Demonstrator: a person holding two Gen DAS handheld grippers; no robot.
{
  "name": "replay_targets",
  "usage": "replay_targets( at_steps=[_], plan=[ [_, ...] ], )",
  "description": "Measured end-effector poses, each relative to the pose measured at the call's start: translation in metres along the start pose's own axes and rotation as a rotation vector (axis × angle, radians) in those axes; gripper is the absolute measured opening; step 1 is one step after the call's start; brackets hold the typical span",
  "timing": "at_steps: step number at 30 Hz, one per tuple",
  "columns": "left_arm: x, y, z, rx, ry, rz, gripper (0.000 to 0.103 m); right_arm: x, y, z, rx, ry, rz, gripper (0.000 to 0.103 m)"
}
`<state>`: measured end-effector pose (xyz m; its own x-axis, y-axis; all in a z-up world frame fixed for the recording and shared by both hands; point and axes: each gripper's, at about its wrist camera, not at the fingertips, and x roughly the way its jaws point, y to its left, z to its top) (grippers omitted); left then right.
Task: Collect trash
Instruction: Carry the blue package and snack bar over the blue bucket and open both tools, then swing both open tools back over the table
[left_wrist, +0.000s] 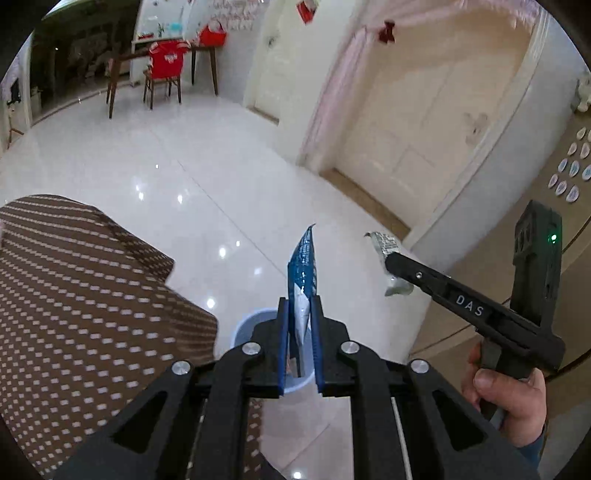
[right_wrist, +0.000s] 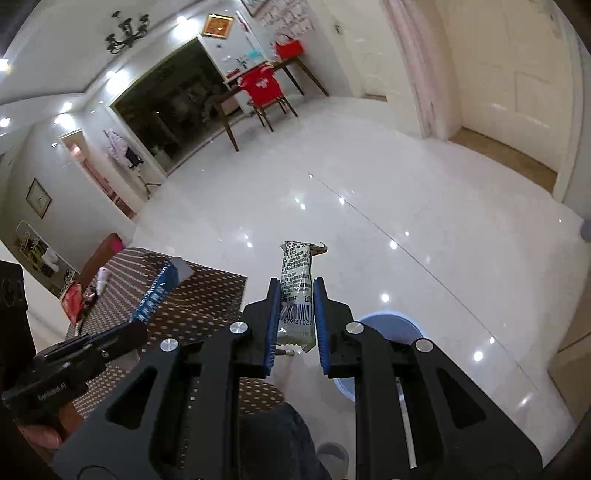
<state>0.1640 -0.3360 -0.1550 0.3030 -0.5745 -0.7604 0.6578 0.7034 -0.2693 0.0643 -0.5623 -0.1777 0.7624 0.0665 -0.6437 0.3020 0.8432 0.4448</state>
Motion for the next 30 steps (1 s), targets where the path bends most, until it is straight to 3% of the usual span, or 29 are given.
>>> replay_targets(
  at_steps=[15,16,17,18,19,20,21,23,25,30],
  plan=[
    [0.127,-0.013,0.001,0.008,0.261,0.078,0.012,0.054,-0.067,-0.009,0.116,0.130,-0.015,0.020],
    [0.133,-0.010,-0.001,0.005,0.276,0.081,0.013,0.059,-0.073,-0.011,0.127,0.144,-0.010,0.020],
    [0.140,-0.008,-0.002,0.001,0.294,0.091,0.023,0.062,-0.077,-0.011,0.133,0.152,-0.002,0.020],
    [0.146,-0.006,-0.002,-0.005,0.313,0.099,0.034,0.066,-0.079,-0.012,0.141,0.164,0.003,0.023],
    [0.150,-0.003,-0.002,-0.022,0.329,0.108,0.062,0.071,-0.085,-0.016,0.155,0.182,-0.001,0.042],
    [0.150,-0.002,-0.001,-0.031,0.322,0.115,0.076,0.072,-0.088,-0.017,0.164,0.187,-0.008,0.060],
    [0.149,-0.002,0.000,-0.038,0.299,0.124,0.078,0.072,-0.091,-0.018,0.177,0.183,-0.016,0.078],
    [0.143,-0.003,0.003,-0.032,0.258,0.140,0.084,0.067,-0.095,-0.020,0.189,0.154,-0.030,0.083],
    [0.134,-0.004,0.005,-0.021,0.229,0.169,0.088,0.062,-0.098,-0.021,0.199,0.148,-0.050,0.097],
    [0.104,-0.006,0.011,-0.022,0.160,0.170,0.090,0.046,-0.094,-0.018,0.180,0.118,-0.119,0.097]
  ],
)
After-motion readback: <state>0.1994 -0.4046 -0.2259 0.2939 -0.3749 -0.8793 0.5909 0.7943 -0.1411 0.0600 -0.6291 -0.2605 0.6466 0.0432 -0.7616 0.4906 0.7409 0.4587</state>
